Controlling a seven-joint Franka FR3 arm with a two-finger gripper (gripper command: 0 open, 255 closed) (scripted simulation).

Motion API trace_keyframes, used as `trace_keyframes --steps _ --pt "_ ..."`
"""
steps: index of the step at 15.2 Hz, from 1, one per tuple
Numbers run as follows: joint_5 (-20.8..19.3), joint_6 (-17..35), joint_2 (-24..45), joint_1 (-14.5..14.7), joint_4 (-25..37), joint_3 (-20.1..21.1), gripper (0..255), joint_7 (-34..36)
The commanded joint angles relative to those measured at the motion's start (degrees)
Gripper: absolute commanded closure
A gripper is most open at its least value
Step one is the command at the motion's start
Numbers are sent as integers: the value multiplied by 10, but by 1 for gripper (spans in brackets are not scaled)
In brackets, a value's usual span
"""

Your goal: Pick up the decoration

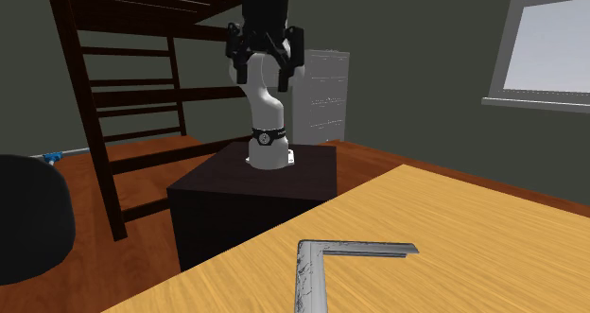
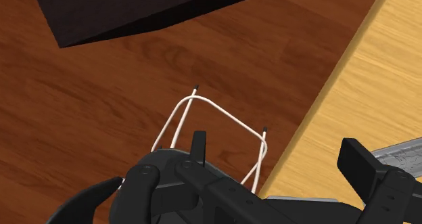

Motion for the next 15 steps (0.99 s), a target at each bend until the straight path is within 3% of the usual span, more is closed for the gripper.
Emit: trace_keyframes --steps 1,7,15 --pt "3 35 34 -2 3 15 0 34" --pt "-17 126 161 -13 48 55 0 140" --pt "-95 207 346 -5 156 69 0 291"
